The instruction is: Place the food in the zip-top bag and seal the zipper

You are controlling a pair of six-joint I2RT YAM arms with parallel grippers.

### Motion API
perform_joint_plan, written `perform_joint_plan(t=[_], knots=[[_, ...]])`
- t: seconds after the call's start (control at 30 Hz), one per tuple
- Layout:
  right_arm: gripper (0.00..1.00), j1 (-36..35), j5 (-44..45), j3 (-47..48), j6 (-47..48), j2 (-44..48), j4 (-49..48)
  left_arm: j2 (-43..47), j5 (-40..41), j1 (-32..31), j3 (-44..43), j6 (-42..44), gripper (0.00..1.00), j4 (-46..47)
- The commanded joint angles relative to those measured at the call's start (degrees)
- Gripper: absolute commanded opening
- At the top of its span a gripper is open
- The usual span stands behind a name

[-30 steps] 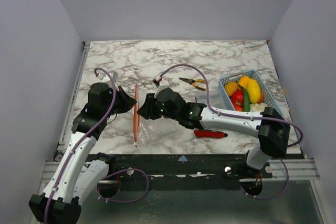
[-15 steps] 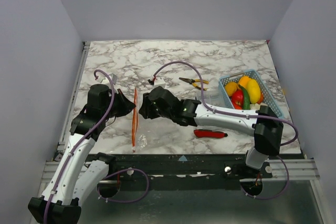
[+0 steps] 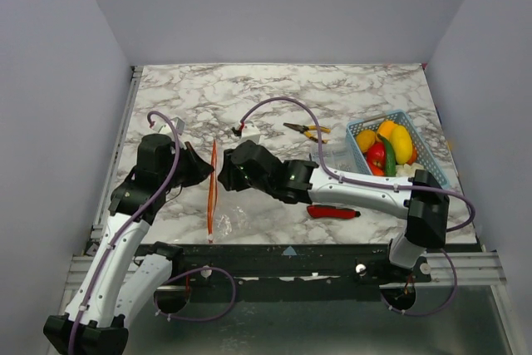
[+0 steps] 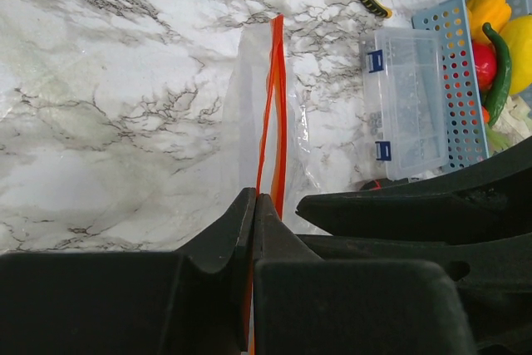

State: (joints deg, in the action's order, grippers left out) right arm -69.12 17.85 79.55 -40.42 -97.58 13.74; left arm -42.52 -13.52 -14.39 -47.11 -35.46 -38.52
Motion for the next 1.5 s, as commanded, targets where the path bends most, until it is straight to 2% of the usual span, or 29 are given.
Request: perform_joint_plan(t=[0.0,0.2,0.27,0.37,0.63,0.77,1.0,1.07,1.1,1.17,1.2,1.23,1.37,1.47], knots=[[0.37,-0.7,-1.4,1.7,-0.1,0.7,-0.9,1.1,0.6,-0.2,-1.8,-0.7,0.00,-0.5],[0.37,-1.6,-1.3,1.6,-0.1,0.8,-1.8,1.0,0.4,-0.1,-1.6,-0.7,0.00,-0.3],[0.43,-1.7,0.4,1.6,0.1,2.2,-1.1,1.0,0.5,-0.1,-1.6,-0.6,0.00,-0.2],[0.45,-1.8,0.5,0.1,0.0,3.6,-2.8,1.0,0.5,-0.1,-1.6,-0.5,0.00,-0.1],[0.43,-2.4,-0.2,2.8,-0.5,-1.3,-0.6,1.0,0.4,-0.2,-1.5,-0.3,0.00,-0.1],[0.31,-2.7,2.1,4.1,-0.6,-2.9,1.2,1.4,0.4,-0.1,-1.5,-0.5,0.00,0.2],[0.29,-3.9,5.2,7.3,-1.1,-6.6,3.4,1.5,0.8,-0.2,-1.9,-0.2,0.00,-0.7],[0.16,-4.2,7.6,8.9,-1.2,-7.8,5.5,1.4,1.0,-0.2,-2.2,0.2,0.00,-1.0],[0.04,-4.4,8.4,9.5,-1.2,-8.0,6.0,1.4,1.1,-0.2,-2.2,0.4,0.00,-1.2],[0.00,-4.4,9.2,8.7,-1.4,-7.1,5.5,1.4,1.1,-0.1,-2.0,1.1,0.00,-1.3],[0.00,-4.4,9.2,7.6,-1.5,-6.0,3.6,1.4,1.1,-0.1,-1.9,1.5,0.01,-1.3],[0.00,-4.4,8.9,6.1,-1.8,-5.0,1.6,1.3,0.7,-0.1,-1.5,1.7,0.10,-1.2],[0.00,-4.4,8.6,2.4,-2.5,-1.7,-3.4,2.1,-2.1,-0.1,0.1,2.0,0.28,-0.1],[0.00,-4.4,9.0,1.1,-2.6,-0.4,-4.7,3.0,-2.5,-0.2,1.1,1.9,0.38,0.0]])
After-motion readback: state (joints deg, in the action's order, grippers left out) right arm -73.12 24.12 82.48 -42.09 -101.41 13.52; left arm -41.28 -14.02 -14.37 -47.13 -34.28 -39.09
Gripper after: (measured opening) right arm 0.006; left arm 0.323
